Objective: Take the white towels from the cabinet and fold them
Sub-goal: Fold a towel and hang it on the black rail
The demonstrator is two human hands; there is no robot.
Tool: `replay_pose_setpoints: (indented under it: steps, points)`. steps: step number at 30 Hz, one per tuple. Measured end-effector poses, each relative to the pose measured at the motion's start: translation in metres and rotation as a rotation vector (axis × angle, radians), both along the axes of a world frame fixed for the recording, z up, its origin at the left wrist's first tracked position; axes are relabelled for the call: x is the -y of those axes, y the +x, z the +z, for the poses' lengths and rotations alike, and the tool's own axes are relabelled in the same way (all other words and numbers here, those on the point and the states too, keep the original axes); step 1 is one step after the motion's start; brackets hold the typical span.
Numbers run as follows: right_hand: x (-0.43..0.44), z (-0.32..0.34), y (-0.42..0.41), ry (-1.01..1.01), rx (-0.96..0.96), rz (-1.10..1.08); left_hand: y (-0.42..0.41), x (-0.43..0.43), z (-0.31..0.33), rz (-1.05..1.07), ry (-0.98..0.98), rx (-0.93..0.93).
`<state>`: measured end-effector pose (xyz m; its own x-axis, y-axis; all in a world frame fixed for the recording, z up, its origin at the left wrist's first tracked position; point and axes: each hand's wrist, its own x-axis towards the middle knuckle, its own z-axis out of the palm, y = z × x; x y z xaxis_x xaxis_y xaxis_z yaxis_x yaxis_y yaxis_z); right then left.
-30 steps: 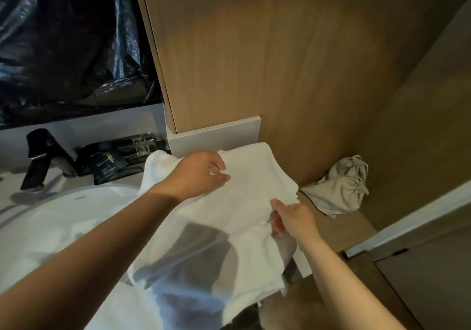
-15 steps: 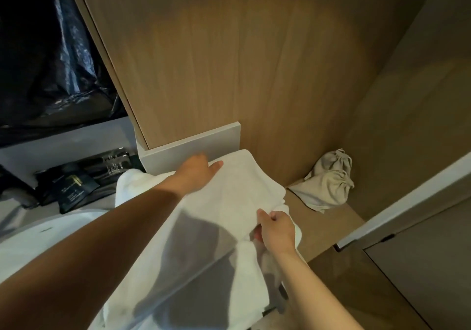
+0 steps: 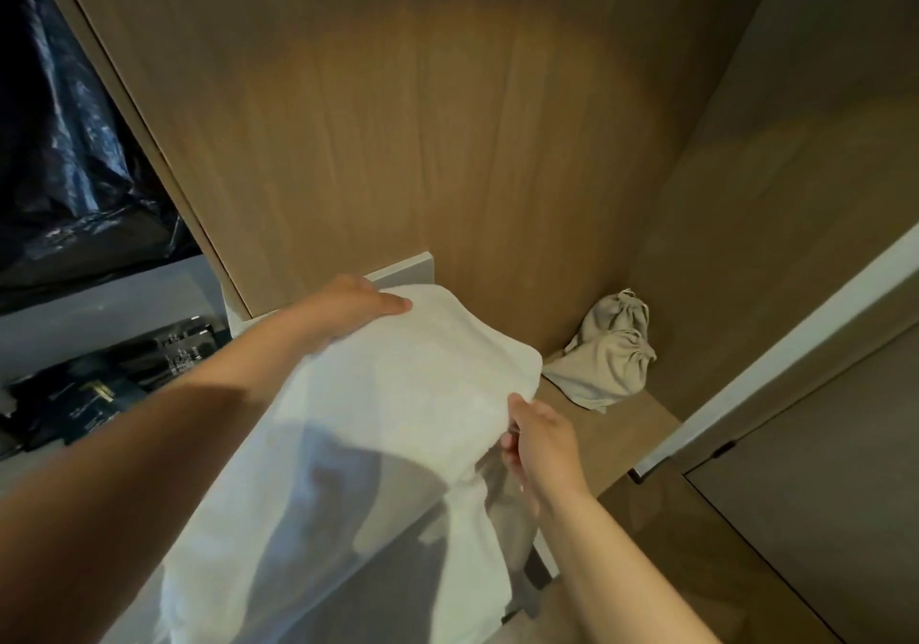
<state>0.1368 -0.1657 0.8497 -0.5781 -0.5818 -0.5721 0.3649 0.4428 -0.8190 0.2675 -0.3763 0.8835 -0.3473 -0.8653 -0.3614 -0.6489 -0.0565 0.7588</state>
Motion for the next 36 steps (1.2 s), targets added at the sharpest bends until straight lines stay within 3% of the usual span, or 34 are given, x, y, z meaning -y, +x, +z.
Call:
replay_pose_setpoints:
  steps: [3, 9, 15, 22, 25, 31, 36]
  points:
    - [-0.021, 0.024, -0.010, -0.112, 0.031, -0.016, -0.004, -0.023, 0.046, -0.080, -0.034, -0.106]
    - [-0.058, 0.083, -0.046, -0.304, 0.045, -0.101, -0.046, -0.081, 0.145, -0.258, -0.298, -0.179]
    - [-0.106, 0.137, -0.112, -0.464, -0.167, -0.172, -0.115, -0.135, 0.197, -0.304, -0.507, -0.233]
    - [-0.179, 0.195, -0.214, -0.481, -0.480, -0.216, -0.205, -0.200, 0.226, -0.379, -0.662, -0.324]
    - [-0.209, 0.215, -0.256, -0.468, -0.564, -0.215, -0.241, -0.226, 0.228, -0.407, -0.662, -0.407]
    - [-0.246, 0.244, -0.324, -0.465, -0.670, -0.303, -0.308, -0.263, 0.237, -0.461, -0.485, -0.590]
    - [-0.258, 0.263, -0.378, -0.471, -0.744, -0.353, -0.366, -0.270, 0.246, -0.525, -0.483, -0.674]
